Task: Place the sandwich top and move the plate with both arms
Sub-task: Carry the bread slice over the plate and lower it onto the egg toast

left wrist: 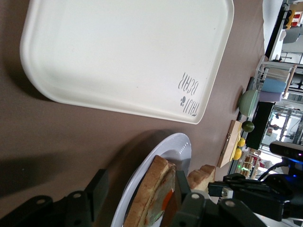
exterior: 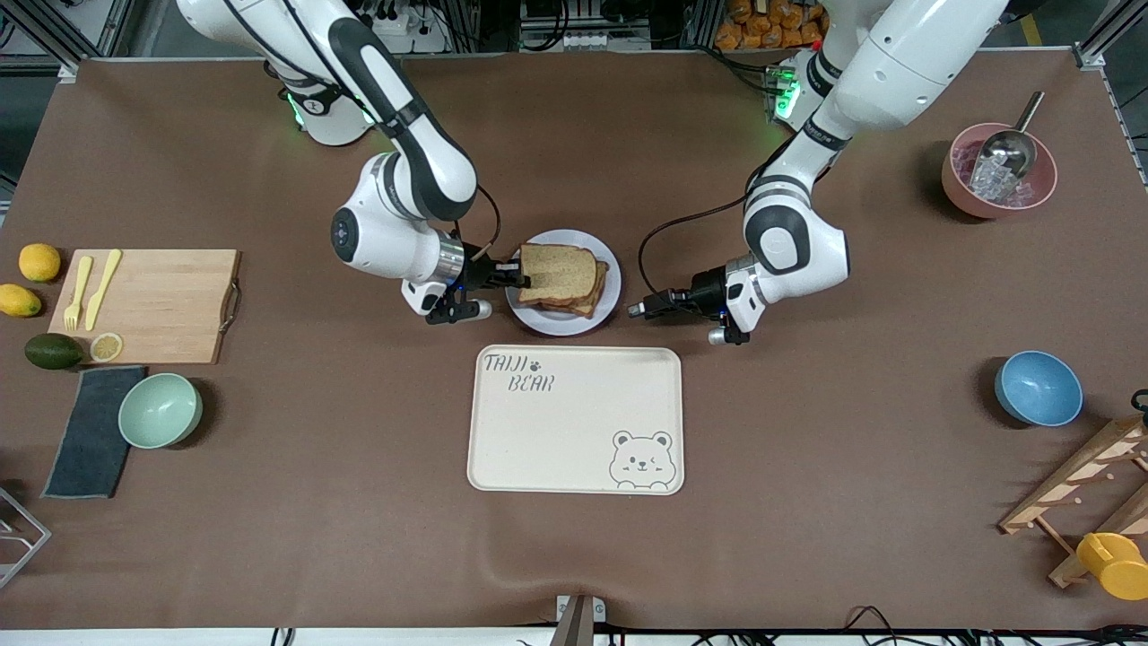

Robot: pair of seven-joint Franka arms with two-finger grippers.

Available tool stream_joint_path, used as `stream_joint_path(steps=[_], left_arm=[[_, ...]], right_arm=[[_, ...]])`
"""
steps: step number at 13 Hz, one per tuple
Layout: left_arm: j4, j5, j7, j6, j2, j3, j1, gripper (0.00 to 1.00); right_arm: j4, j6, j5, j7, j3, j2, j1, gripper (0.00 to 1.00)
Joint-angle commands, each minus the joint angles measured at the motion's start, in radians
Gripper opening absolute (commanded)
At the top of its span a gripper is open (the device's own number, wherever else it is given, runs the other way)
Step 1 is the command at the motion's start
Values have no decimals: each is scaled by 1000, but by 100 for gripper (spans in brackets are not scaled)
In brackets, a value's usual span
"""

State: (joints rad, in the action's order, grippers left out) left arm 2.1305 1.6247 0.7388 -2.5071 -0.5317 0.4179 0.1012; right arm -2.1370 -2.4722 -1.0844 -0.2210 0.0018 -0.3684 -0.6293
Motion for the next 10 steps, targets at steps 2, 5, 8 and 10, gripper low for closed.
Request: stream_joint_path(steps=[2, 5, 8, 10], left_arm=[[20, 29, 8, 13, 24, 9, -11, 65], [20, 29, 10, 14, 22, 10, -11, 65], [20, 29, 8, 13, 22, 10, -11, 65], [20, 29, 10, 14, 19, 10, -11, 65]], right_arm=[[-40, -39, -49, 6, -11, 26, -41, 0], [-38, -48, -75, 6, -11, 14, -55, 0], [-35, -50, -77, 17, -11, 11, -56, 49], [-32, -50, -77, 40, -11, 11, -59, 61]])
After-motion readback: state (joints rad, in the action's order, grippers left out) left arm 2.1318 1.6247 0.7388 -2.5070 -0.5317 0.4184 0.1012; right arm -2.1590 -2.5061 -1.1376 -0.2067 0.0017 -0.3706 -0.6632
